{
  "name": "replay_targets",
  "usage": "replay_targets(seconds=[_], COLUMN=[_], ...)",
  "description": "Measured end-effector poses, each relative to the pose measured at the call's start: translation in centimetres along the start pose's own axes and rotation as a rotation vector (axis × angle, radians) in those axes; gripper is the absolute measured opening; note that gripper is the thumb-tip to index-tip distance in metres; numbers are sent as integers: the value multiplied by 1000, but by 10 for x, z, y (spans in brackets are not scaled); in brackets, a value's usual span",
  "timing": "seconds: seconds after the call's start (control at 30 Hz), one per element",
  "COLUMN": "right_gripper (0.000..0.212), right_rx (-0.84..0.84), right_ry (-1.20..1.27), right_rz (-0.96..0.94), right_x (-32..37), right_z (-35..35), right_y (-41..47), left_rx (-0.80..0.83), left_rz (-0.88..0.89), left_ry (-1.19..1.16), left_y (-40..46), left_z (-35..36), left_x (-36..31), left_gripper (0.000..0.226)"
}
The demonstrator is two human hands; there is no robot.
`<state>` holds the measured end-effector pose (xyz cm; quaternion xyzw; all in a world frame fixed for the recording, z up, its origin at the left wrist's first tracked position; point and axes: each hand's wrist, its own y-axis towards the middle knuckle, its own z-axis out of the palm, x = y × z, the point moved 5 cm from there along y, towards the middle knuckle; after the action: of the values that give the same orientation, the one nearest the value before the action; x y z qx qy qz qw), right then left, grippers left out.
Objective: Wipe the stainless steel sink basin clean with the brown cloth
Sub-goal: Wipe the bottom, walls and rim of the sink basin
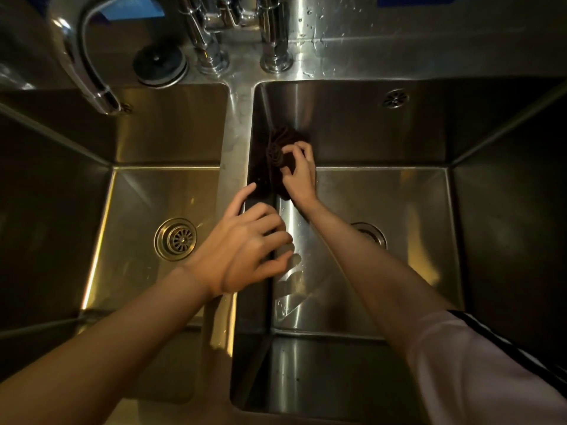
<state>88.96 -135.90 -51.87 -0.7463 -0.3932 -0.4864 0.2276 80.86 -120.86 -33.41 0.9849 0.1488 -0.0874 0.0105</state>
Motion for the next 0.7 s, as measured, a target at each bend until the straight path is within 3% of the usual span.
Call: replay_targets(seconds=[0.17, 0.4, 0.7], right_gripper=[40, 35, 32], right_rx=[139, 115, 62], right_ry=[-100, 2, 219], right_rz=[103, 189, -207], right_x=[-36, -26, 92], right_z=[12, 8, -55], right_y=[-3, -1, -1], left_rx=[-17, -25, 2], left_rz=[1, -4, -31], left_ry=[-22, -20, -11], left_y=[0, 1, 3], left_z=[3, 3, -7], left_x=[2, 3, -3], left_gripper=[32, 29, 39])
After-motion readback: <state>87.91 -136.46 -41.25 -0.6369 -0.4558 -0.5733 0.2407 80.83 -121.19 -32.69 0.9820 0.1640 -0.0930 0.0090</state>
